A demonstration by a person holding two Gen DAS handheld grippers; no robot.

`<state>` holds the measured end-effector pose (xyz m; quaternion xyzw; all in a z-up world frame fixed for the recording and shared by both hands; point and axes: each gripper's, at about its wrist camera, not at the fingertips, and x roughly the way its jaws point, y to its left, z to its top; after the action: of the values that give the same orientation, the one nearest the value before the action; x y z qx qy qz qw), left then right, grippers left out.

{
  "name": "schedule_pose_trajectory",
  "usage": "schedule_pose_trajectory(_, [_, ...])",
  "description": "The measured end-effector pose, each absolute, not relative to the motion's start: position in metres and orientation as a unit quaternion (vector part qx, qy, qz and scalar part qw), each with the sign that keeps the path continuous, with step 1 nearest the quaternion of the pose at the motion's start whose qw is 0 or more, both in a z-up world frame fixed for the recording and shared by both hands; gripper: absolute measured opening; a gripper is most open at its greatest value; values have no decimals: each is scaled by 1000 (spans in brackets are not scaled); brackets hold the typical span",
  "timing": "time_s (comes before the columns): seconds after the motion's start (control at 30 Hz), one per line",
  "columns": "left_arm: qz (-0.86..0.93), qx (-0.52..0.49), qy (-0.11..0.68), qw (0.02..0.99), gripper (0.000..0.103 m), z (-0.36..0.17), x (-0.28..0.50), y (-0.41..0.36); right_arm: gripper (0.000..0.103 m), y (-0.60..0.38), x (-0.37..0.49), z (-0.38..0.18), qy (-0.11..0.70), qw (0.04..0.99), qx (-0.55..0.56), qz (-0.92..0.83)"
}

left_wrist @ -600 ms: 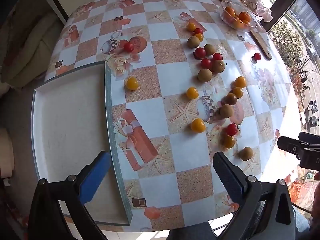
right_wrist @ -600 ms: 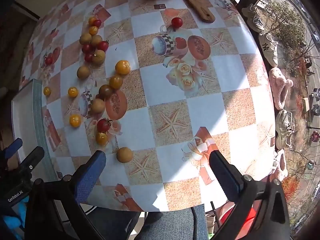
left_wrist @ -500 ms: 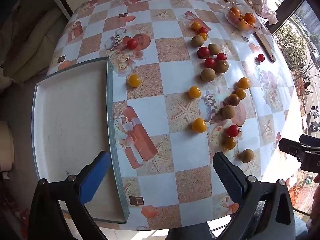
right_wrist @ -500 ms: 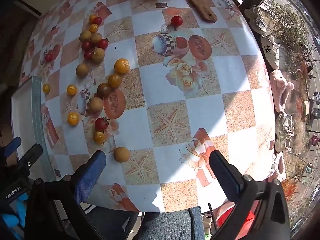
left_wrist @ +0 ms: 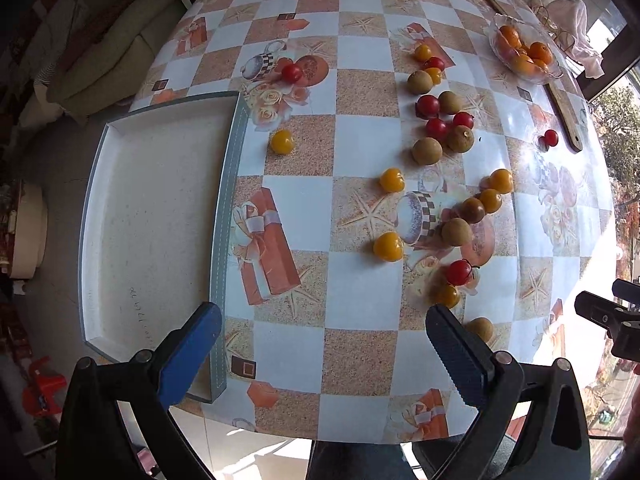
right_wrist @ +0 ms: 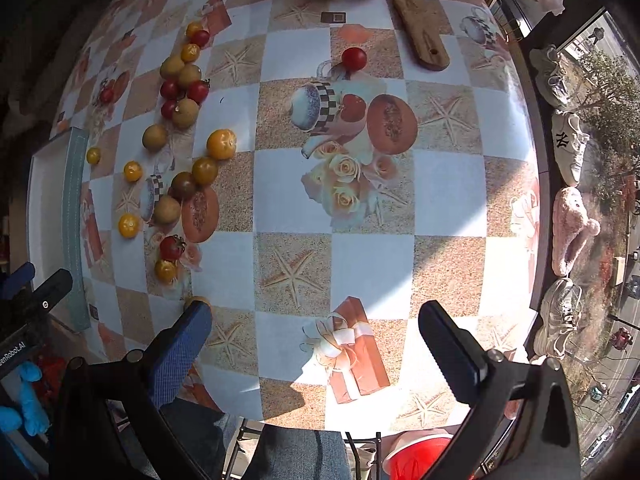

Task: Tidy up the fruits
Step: 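Move both tools toward the row of cherry tomatoes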

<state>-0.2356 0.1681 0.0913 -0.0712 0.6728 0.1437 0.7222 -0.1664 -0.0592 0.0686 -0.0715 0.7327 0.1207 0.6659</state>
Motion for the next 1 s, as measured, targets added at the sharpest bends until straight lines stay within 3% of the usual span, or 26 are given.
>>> schedule_pose_trajectory(0.37, [166, -79, 685, 705, 103, 74, -231, 153, 103, -86, -171, 46, 755, 641, -37, 135])
schedule_pose_trajectory(1.0, [167, -105, 690, 697, 103, 48, -225, 163, 103, -82, -145, 47, 746, 648, -85, 132])
